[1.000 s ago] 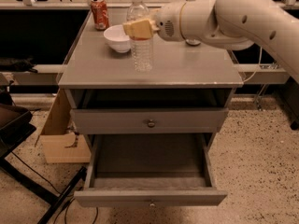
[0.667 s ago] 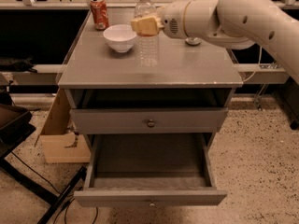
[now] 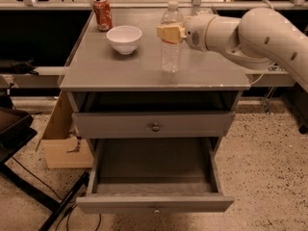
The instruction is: Pick water bottle from middle drawer and place on counter
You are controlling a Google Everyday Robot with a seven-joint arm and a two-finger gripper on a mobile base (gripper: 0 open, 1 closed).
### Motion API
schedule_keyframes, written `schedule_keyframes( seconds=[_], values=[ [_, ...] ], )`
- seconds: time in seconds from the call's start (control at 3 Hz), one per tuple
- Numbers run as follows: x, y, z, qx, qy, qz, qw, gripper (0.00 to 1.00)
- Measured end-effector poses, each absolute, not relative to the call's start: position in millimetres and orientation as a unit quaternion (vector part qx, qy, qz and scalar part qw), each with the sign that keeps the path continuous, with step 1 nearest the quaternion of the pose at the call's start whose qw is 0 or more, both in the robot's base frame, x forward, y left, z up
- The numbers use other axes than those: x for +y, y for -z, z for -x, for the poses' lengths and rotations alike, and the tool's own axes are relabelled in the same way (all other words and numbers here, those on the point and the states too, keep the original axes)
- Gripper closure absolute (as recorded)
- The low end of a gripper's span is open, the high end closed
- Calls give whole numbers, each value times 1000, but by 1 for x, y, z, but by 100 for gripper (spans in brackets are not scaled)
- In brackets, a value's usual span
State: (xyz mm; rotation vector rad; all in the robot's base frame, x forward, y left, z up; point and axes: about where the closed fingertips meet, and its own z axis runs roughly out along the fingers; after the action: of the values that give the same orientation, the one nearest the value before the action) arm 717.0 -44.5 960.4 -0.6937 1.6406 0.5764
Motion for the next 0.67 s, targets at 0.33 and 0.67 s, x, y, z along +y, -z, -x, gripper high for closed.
schedule_keyframes(
  seconds=[0.33, 0.67],
  values=[
    [-65, -954, -728, 702, -232, 286, 610, 100],
    [-78, -948, -736, 684, -216, 287, 635, 100]
  ],
)
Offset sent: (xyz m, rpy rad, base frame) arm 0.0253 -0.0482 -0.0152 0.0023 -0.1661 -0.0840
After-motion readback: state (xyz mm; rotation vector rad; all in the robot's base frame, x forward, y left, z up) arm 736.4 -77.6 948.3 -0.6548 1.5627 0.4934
